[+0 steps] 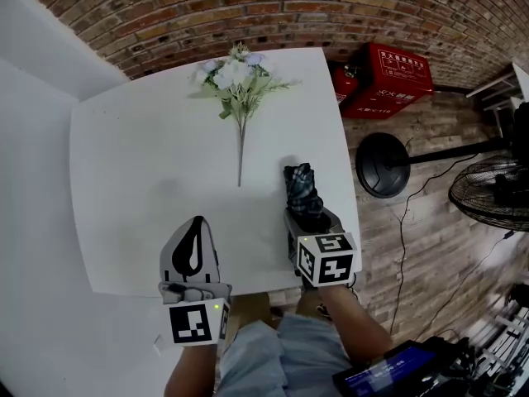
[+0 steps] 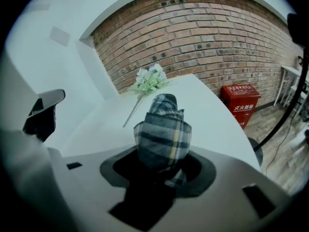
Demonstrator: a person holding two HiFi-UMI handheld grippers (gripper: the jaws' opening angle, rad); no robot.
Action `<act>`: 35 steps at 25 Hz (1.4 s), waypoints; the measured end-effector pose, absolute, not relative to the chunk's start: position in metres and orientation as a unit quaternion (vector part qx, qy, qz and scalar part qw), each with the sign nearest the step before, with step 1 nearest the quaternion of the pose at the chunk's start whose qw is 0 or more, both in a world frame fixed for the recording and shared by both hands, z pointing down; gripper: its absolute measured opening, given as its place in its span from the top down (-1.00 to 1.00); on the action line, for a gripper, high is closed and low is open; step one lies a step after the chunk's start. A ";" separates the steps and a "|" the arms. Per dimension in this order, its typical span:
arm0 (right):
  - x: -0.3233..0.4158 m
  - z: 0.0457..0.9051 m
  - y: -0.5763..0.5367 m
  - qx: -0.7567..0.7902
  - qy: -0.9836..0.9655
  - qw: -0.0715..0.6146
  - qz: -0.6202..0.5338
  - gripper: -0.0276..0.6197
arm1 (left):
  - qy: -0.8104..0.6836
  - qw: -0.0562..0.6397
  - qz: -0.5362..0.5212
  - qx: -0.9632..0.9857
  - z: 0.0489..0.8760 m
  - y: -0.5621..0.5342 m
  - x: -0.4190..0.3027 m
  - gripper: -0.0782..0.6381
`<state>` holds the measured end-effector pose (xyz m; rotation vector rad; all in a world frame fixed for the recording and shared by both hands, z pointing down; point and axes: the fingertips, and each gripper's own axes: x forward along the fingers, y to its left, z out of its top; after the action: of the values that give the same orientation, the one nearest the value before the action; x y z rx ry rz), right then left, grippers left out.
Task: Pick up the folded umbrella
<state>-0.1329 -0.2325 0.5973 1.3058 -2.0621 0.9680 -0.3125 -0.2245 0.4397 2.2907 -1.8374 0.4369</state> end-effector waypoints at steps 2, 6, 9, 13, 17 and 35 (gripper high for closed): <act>-0.135 0.594 -0.233 0.479 -0.764 0.250 0.354 0.29 | -0.619 0.089 0.146 0.767 0.438 -0.223 -0.313 0.76; -0.138 0.585 -0.237 0.478 -0.772 0.241 0.342 0.29 | -0.622 0.081 0.146 0.765 0.433 -0.222 -0.314 0.76; -0.138 0.576 -0.240 0.479 -0.777 0.236 0.332 0.29 | -0.624 0.079 0.145 0.764 0.428 -0.221 -0.314 0.76; -0.138 0.563 -0.242 0.481 -0.785 0.225 0.319 0.29 | -0.625 0.072 0.140 0.765 0.420 -0.220 -0.310 0.76; -0.136 0.548 -0.246 0.482 -0.796 0.209 0.300 0.29 | -0.625 0.063 0.136 0.766 0.414 -0.219 -0.305 0.76; -0.118 0.440 -0.249 0.492 -0.838 0.138 0.193 0.29 | -0.626 0.006 0.099 0.773 0.351 -0.203 -0.272 0.76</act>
<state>-0.1184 -0.2489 0.4404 1.4219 -2.4240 0.5580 -0.2718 -0.2025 0.3505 2.4211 -1.9601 0.3085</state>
